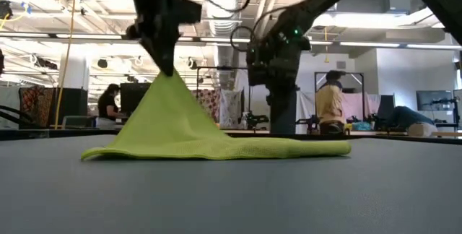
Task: Roll towel into tight, uniform cylinder
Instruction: Roll the green towel
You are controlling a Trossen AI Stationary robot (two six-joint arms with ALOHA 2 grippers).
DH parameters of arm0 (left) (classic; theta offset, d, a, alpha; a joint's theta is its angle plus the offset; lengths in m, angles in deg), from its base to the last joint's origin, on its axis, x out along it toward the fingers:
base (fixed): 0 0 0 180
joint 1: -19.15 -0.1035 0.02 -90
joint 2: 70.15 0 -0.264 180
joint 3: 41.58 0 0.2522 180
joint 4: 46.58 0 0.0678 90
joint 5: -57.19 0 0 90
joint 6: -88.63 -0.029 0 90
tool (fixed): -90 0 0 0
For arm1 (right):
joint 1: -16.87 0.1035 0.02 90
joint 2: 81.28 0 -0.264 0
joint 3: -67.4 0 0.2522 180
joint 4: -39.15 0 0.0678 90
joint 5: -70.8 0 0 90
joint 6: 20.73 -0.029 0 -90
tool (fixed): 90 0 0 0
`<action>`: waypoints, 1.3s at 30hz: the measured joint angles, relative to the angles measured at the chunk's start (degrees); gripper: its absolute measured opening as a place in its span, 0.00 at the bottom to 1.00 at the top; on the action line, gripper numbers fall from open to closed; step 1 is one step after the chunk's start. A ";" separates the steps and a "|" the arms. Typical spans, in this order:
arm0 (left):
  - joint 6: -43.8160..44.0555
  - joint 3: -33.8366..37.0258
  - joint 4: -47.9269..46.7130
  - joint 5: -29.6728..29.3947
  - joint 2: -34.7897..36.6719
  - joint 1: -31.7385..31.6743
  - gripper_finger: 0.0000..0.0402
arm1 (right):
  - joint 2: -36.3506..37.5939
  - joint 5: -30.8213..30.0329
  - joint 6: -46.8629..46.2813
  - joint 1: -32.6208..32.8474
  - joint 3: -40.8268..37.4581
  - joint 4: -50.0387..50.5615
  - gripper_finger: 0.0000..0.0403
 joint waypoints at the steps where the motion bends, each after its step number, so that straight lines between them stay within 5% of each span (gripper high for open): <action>1: 0.14 1.02 1.50 0.00 0.06 -0.22 0.00 | 0.01 0.55 -0.97 -0.77 -0.59 -1.63 0.46; 11: -0.37 3.70 3.73 0.70 0.06 -0.73 0.00 | 2.64 0.36 -2.76 0.15 -11.30 -19.12 0.51; 16: -1.41 3.70 3.78 0.84 0.06 -0.73 0.00 | 2.65 -12.31 -1.98 3.23 -13.10 -23.30 0.48; 25: -1.63 3.70 3.78 1.35 0.06 -0.73 0.00 | 2.27 -16.33 -1.22 5.59 -13.90 -25.63 0.42; 32: -2.17 3.70 3.78 1.31 0.06 -0.73 0.00 | 2.67 -16.26 -2.23 3.88 -18.62 -28.42 0.30; 39: -5.62 3.70 3.72 -0.40 0.06 -2.12 0.00 | 6.33 -14.75 -0.96 3.51 -19.66 -25.16 0.04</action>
